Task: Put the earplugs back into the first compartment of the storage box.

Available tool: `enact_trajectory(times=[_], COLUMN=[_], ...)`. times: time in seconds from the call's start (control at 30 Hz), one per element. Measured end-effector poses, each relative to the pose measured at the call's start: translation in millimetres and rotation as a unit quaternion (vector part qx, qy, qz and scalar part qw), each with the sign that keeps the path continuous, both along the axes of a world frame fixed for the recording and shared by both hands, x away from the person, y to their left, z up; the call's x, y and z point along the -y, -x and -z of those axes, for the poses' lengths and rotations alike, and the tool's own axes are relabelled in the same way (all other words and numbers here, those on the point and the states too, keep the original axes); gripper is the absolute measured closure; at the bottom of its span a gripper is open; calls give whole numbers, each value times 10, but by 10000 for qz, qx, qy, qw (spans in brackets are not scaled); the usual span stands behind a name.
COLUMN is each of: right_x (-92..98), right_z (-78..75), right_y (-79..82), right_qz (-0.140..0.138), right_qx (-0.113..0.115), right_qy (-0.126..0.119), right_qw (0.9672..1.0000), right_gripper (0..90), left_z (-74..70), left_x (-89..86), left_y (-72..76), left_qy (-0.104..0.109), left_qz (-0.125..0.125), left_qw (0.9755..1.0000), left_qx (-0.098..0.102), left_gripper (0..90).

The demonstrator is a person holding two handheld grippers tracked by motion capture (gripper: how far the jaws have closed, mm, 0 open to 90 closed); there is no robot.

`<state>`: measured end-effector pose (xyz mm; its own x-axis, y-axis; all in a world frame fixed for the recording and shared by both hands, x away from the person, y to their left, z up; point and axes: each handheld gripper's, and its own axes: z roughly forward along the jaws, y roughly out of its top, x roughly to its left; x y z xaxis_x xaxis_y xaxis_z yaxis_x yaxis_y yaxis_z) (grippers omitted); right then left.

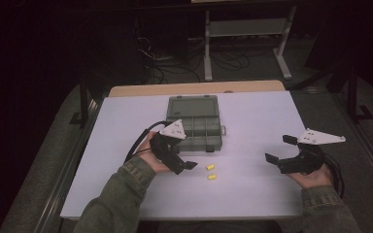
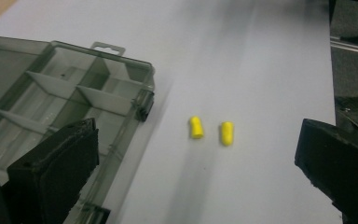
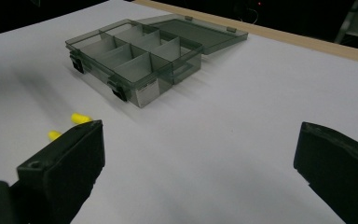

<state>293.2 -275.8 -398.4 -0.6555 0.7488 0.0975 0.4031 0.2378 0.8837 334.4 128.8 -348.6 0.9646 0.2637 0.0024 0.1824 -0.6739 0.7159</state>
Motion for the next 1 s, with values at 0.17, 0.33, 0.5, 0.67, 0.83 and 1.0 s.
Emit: enact_trajectory(times=[0.17, 0.33, 0.5, 0.67, 0.83, 1.0], right_x=[-8, -16, -18, -17, -19, -21], right_z=[1, 7, 8, 8, 9, 15], right_y=[2, -1, 1, -1, -1, -8], right_qz=[-13, -43, -55, -67, -71, -88], right_qx=[-7, -16, -26, -15, -20, -25], right_qy=[12, 35, 40, 35, 38, 46], right_qw=[10000, 10000, 10000, 10000, 10000, 9999], right_gripper=[13, 13, 13, 13, 13, 13], left_z=[98, 167, 275, 349, 415, 506], left_x=[137, 235, 363, 457, 522, 580], left_y=[5, 31, 70, 90, 86, 69], left_qy=[-103, -182, -332, -388, -502, -657], left_qz=[124, 242, 395, 478, 519, 644], left_qw=[9998, 9995, 9986, 9980, 9972, 9950], left_qx=[-69, -85, -93, -133, -206, -377], left_gripper=[0, 0, 0, 1, 1, 55])
